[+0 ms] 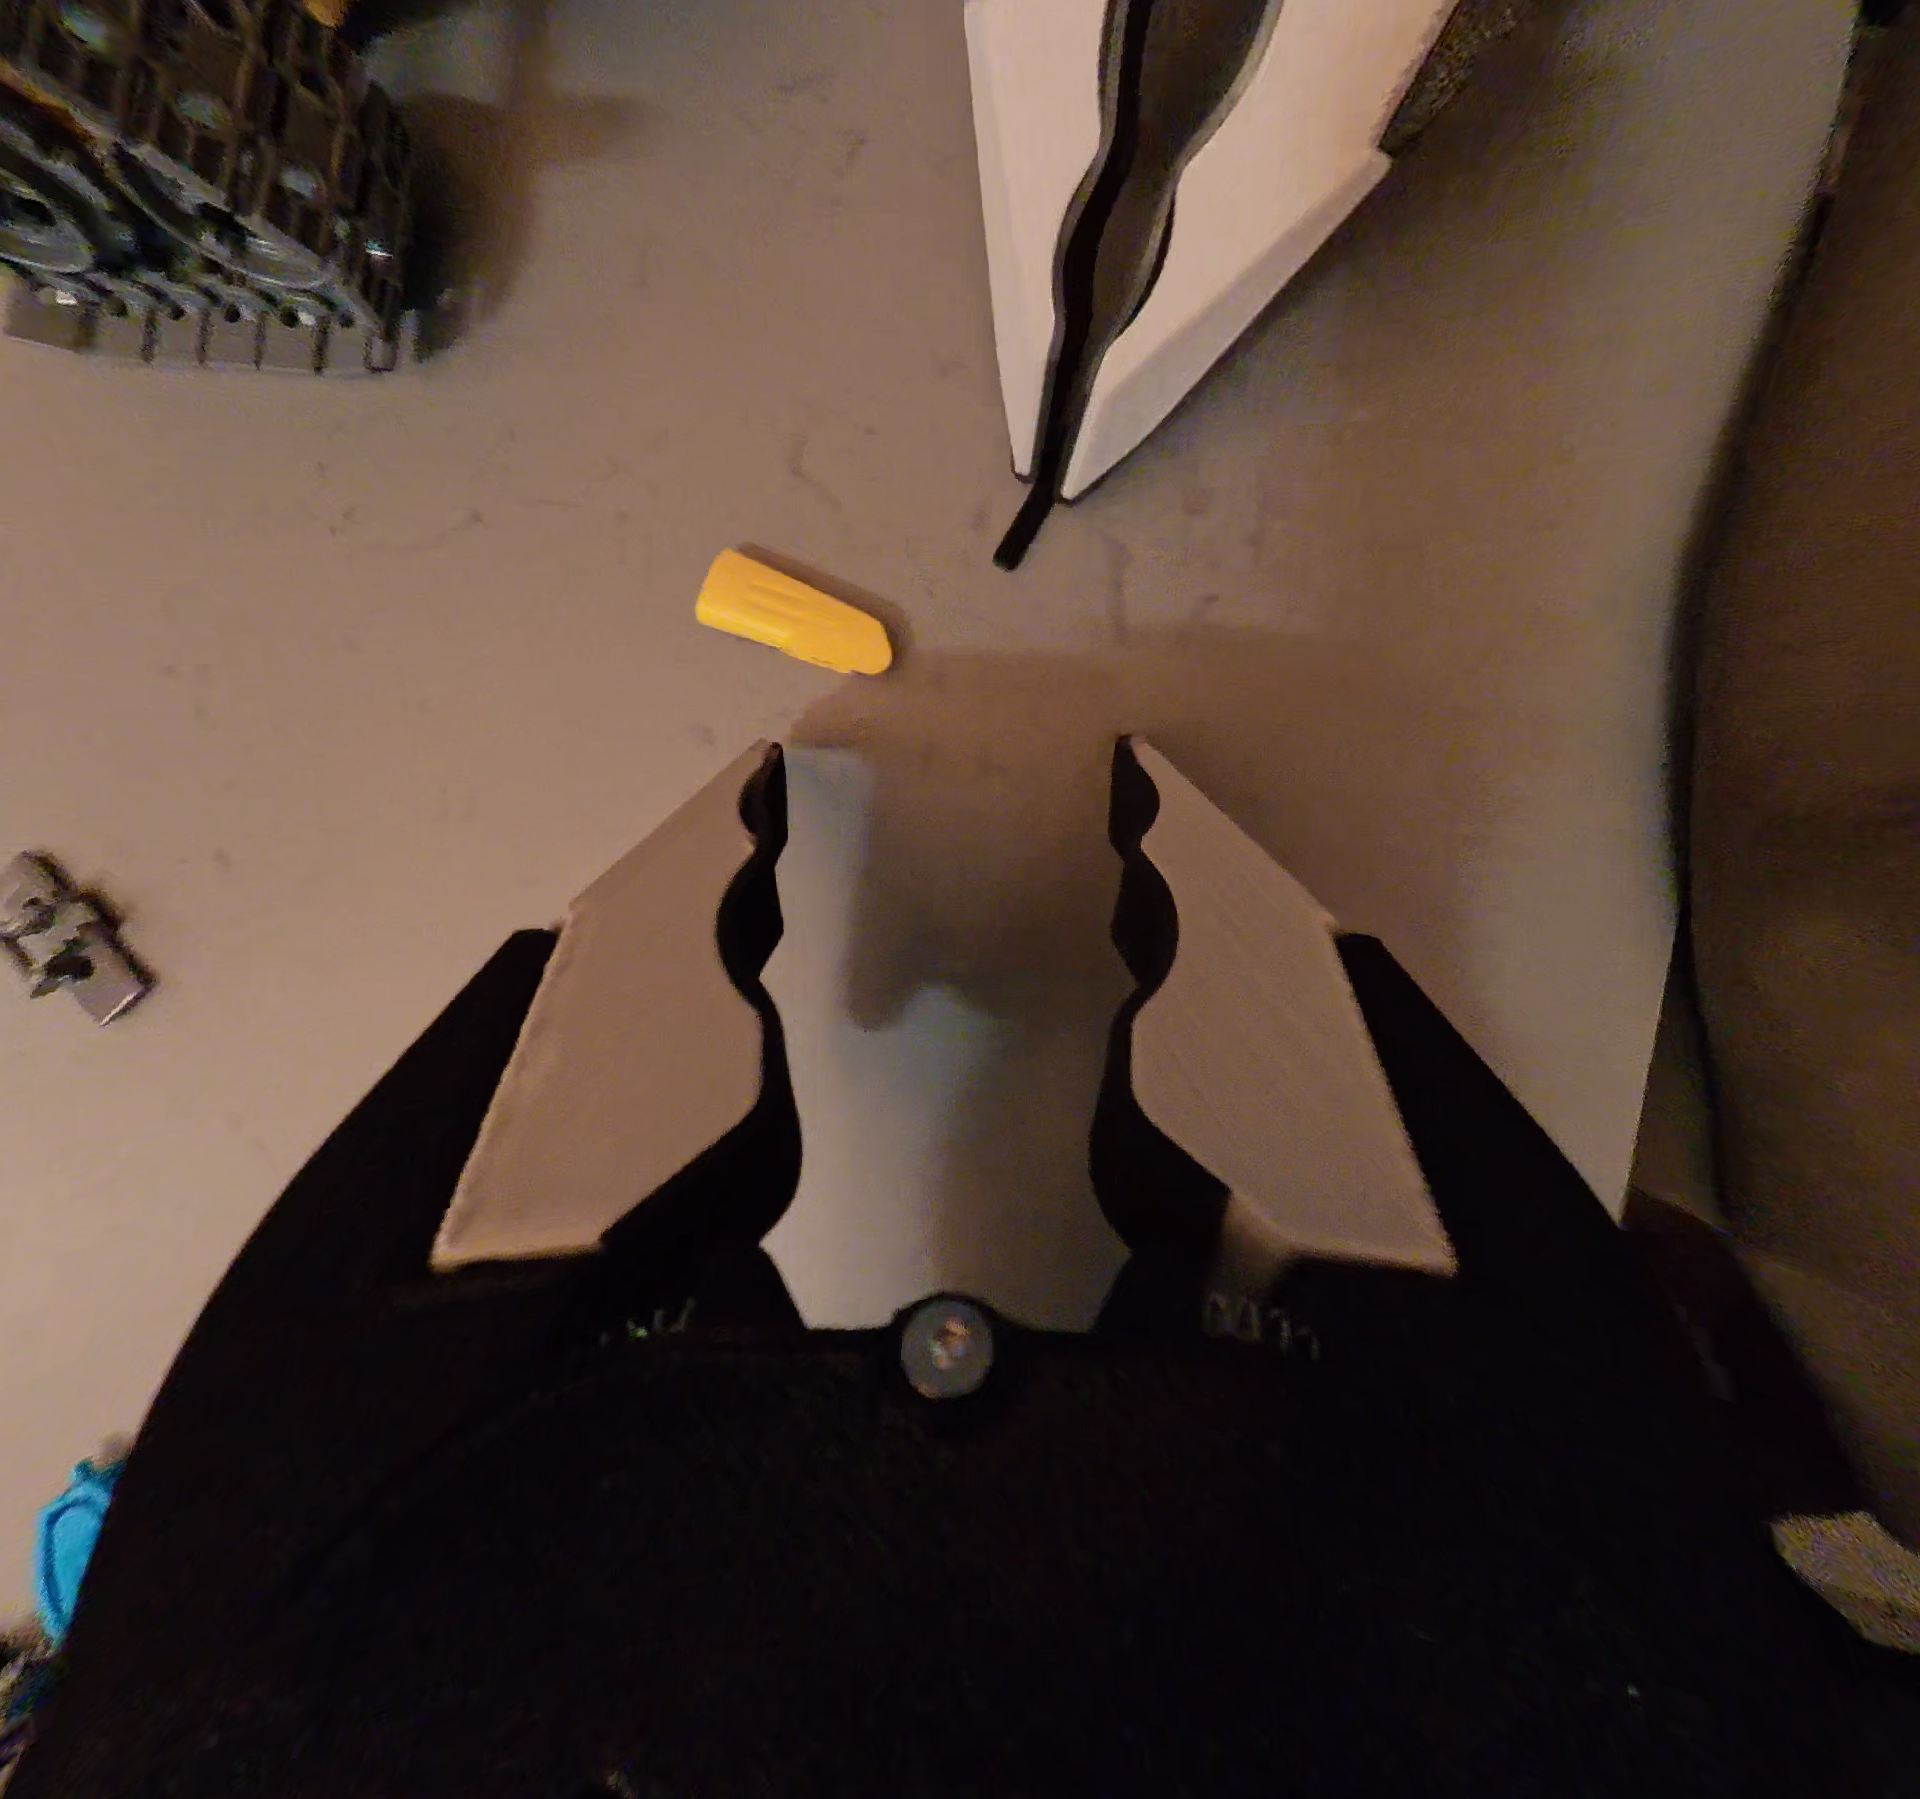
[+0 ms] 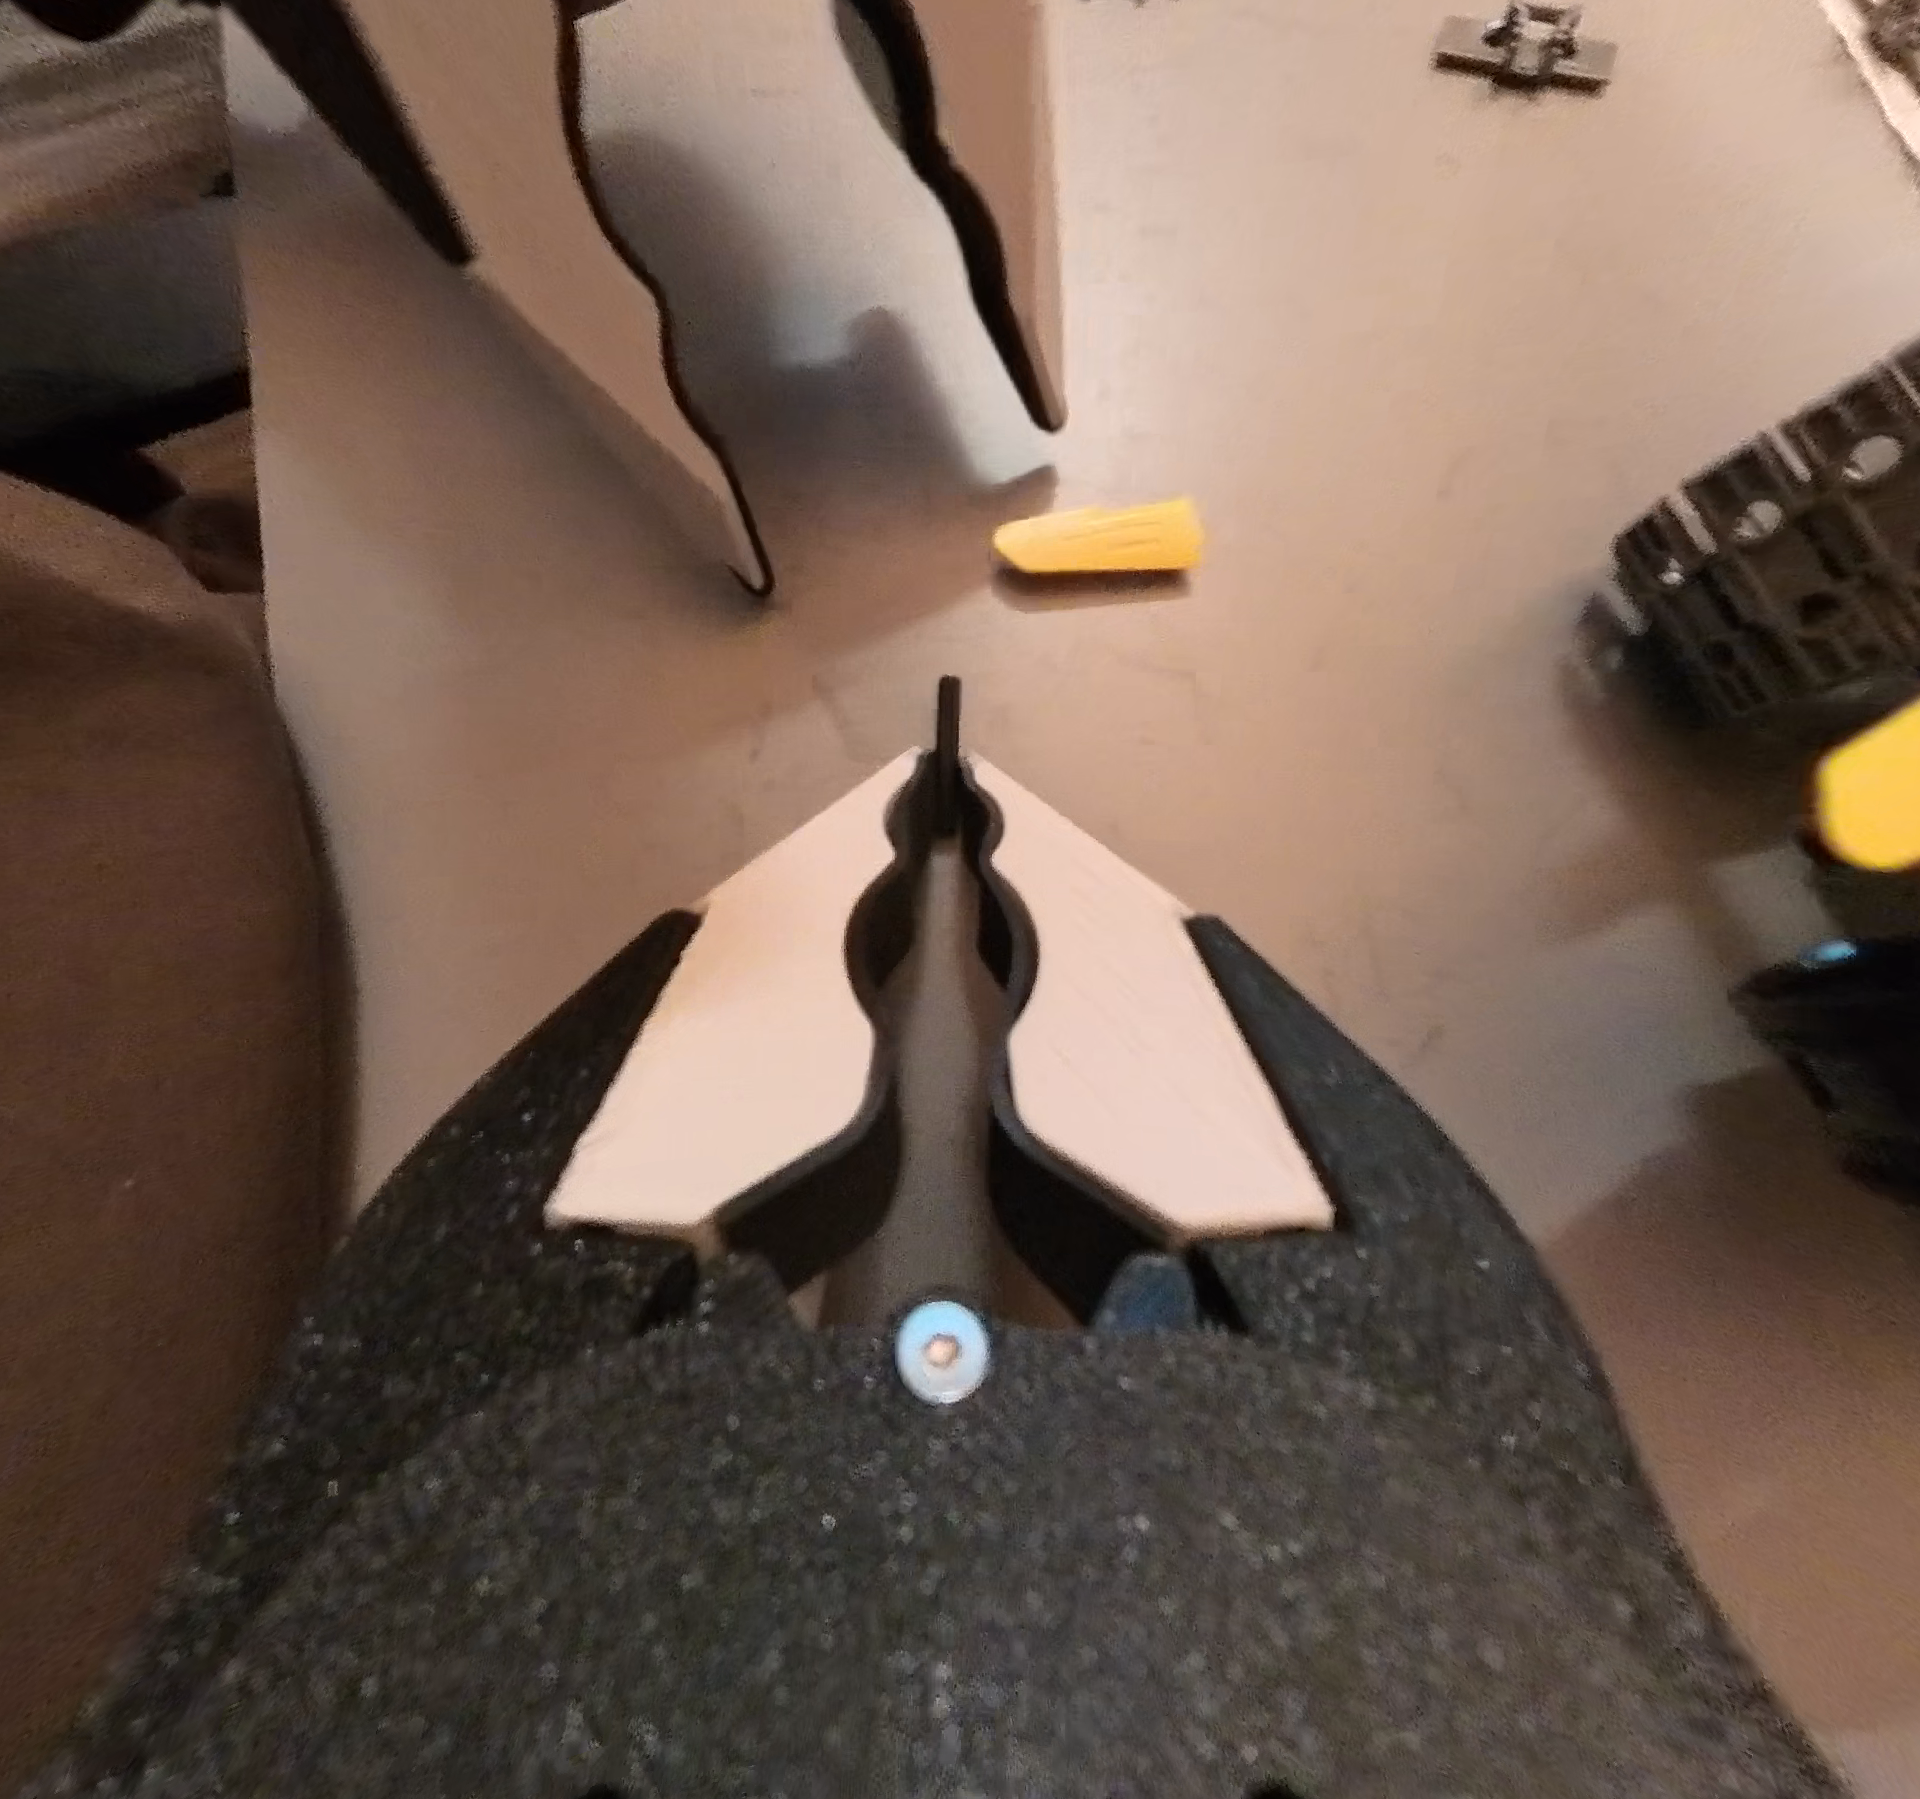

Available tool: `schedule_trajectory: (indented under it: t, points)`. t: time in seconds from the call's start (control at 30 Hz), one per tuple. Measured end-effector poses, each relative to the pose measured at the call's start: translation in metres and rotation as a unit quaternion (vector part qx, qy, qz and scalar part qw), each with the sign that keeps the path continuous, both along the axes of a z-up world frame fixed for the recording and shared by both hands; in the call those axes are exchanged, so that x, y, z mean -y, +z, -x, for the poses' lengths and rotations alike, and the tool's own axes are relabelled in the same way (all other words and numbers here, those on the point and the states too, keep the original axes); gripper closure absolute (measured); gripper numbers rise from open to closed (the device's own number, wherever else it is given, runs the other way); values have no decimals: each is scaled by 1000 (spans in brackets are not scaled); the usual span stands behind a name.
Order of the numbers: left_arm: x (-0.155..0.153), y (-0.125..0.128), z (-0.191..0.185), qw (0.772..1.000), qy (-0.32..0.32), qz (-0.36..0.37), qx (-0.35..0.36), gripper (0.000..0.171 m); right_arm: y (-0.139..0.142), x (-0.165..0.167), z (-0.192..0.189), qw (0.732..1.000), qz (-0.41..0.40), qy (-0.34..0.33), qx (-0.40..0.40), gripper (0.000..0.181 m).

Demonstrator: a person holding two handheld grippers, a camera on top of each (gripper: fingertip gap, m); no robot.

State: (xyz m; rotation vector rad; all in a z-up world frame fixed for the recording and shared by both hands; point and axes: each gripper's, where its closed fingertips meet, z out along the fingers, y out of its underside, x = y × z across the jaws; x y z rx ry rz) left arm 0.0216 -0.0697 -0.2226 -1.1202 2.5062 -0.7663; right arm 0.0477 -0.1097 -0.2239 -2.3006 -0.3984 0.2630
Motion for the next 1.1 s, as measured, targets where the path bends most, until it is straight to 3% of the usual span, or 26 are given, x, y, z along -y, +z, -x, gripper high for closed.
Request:
schedule_trajectory:
  t: [0.2,0.27,0.37,0.47,0.6,0.67,0.9,1.1]
  points:
    - [1,0,-29,995,97,36,9,118,10,-2,-19,998,-21,-53,-31,178]
    - [-7,-3,-40,990,135,16,22,123,12,-1,-25,997,-26,-70,-30,178]
    - [-8,-2,-47,989,141,-7,39,130,16,0,-29,996,-36,-78,-35,178]
    - [0,-2,-44,994,101,-7,41,159,17,0,-28,996,-39,-72,-46,178]
    - [30,-2,-19,999,-42,9,30,159,16,3,-24,996,-32,-59,-59,178]
    - [36,-2,-13,995,-84,-4,52,159,14,6,-19,997,-20,-42,-61,178]
    - [40,-2,-11,992,-104,40,66,159,1,14,-6,1000,8,7,-19,178]
    - [45,-2,-10,988,-123,74,50,160,1,15,-6,998,19,43,-43,178]
